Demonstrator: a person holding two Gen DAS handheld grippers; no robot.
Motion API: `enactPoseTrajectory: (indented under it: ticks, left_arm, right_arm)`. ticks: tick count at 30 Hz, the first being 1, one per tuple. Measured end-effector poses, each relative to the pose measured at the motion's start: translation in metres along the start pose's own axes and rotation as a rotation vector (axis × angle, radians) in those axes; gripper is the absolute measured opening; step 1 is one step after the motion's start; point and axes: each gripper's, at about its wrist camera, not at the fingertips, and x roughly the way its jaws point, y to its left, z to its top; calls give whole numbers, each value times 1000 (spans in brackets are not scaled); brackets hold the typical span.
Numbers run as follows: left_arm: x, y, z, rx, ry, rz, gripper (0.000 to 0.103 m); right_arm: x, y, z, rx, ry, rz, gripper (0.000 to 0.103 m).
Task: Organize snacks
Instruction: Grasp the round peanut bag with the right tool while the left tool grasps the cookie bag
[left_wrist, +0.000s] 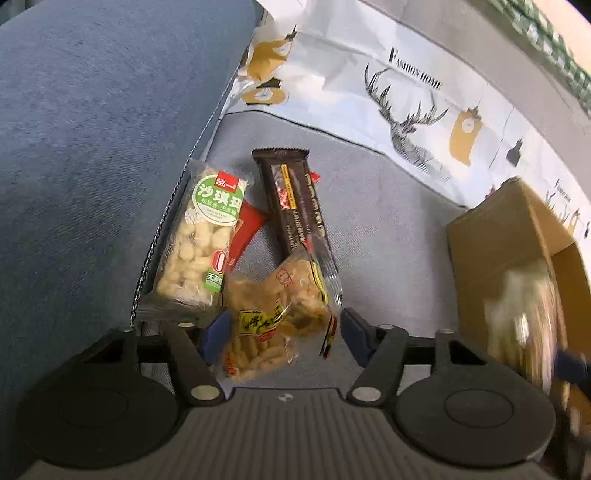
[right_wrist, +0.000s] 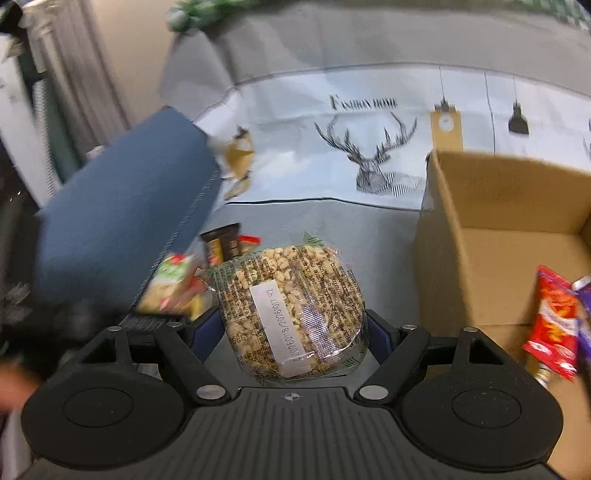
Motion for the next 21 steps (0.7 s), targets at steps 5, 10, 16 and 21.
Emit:
enactPoseTrajectory:
  ticks: [5,10,16,21]
  left_arm:
    - [-4,5,-5,-73,17,-11,56]
    - [-10,9,-5,-48,-4,-4,57]
    - [-14,4,-2,-14,-50,-19,68]
    - [-1,-16,2,80,-37,6,86]
  right_arm:
    - [-39,22,-23,-165,31,91,81]
    - [-33,26,-46,-231,96,123,81]
    - [8,22,-65,-254,165,83,81]
    - [36,15,-85,-273,196,22,82]
